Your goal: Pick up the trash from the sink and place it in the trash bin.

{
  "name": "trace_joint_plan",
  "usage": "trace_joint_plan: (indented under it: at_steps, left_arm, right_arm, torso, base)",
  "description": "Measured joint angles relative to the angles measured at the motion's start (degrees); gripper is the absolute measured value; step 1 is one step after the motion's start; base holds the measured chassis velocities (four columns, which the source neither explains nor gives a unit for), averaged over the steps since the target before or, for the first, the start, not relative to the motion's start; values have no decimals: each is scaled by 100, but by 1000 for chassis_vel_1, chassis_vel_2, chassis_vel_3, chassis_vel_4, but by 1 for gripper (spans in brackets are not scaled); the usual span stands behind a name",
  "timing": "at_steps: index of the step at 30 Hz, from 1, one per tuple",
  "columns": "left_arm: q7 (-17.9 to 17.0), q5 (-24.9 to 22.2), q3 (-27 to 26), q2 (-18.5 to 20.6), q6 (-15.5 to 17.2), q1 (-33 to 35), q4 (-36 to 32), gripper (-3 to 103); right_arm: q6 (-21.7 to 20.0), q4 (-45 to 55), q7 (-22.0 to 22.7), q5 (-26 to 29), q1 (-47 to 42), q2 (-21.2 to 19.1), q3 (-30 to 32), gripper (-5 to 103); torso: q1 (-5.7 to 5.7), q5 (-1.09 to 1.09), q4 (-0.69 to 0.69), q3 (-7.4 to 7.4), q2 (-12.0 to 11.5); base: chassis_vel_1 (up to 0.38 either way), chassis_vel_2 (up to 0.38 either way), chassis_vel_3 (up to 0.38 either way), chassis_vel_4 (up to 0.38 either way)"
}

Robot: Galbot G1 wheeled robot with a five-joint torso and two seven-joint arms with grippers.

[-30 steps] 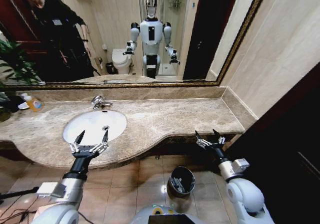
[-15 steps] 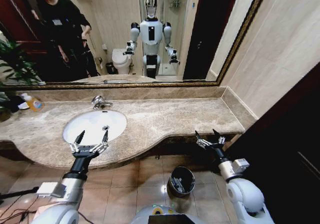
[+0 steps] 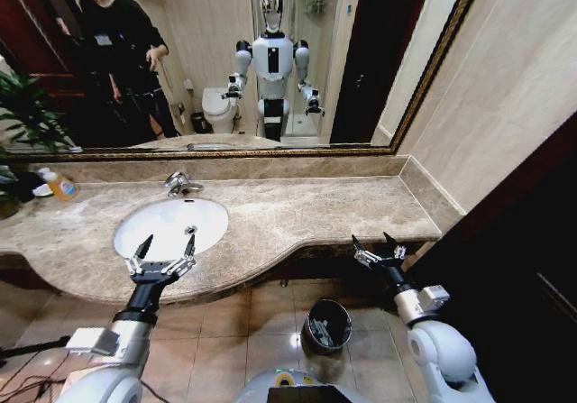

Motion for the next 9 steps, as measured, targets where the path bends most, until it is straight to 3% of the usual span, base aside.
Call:
trace_joint_plan:
  at_steps: [9]
  left_arm:
    - [0,0,0,0,0,0,0,100]
  right_arm:
    - [0,0,0,0,0,0,0,100]
  torso:
    - [0,0,0,0,0]
  base:
    - [0,0,0,0]
